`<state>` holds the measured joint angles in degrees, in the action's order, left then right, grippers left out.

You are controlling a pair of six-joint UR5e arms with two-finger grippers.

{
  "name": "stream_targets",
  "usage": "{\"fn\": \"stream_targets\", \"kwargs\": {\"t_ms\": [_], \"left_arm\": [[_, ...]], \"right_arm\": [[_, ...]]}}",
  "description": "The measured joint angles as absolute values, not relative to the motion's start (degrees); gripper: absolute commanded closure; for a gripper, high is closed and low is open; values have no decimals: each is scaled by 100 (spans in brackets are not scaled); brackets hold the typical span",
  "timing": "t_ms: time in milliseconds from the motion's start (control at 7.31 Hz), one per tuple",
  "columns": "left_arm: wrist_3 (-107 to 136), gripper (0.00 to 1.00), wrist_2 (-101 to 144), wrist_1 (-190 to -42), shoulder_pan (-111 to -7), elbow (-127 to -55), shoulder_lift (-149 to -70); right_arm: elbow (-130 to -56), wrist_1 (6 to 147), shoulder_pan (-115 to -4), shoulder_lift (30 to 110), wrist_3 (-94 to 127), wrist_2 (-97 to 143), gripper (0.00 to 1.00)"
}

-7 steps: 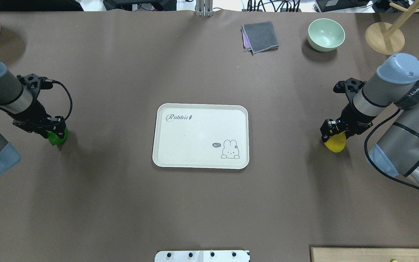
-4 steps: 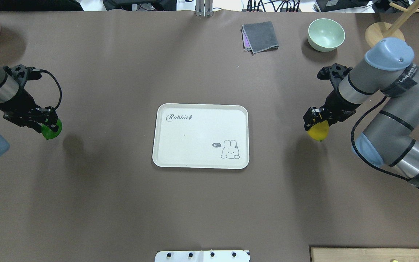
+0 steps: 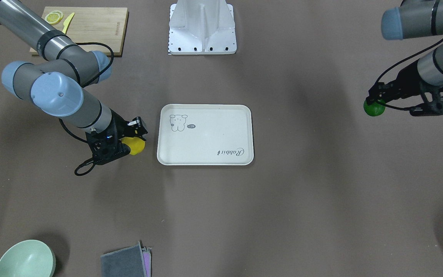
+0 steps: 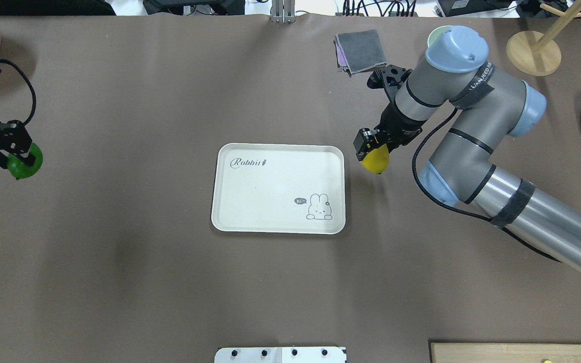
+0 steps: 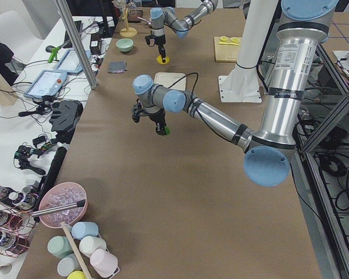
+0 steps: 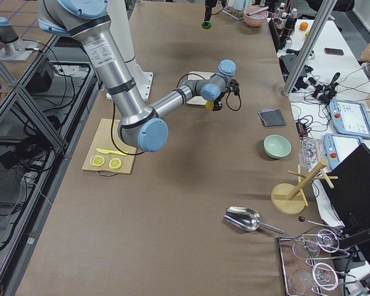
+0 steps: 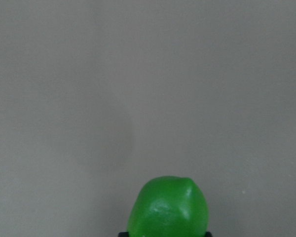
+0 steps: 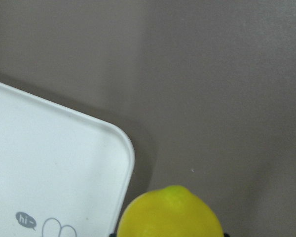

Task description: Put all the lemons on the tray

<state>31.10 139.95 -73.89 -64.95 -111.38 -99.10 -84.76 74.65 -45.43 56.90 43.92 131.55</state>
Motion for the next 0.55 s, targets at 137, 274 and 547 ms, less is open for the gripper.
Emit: {"fn": "stream_targets", "kwargs": {"t_ms": [137, 274, 547], "left_arm": [[3003, 100, 13992, -6933, -6616, -11385, -9923], [2965, 100, 13987, -6617, -6704, -11557, -9927], [2947, 100, 13933, -6117, -6836, -11788, -9968]], "right_arm": [[-8348, 7575, -4502, 5490, 4799, 13156, 100], [-8217, 7633, -4437, 5292, 5383, 13159, 100], [-8029, 7668, -4197, 4961, 6256, 13147, 100]]}}
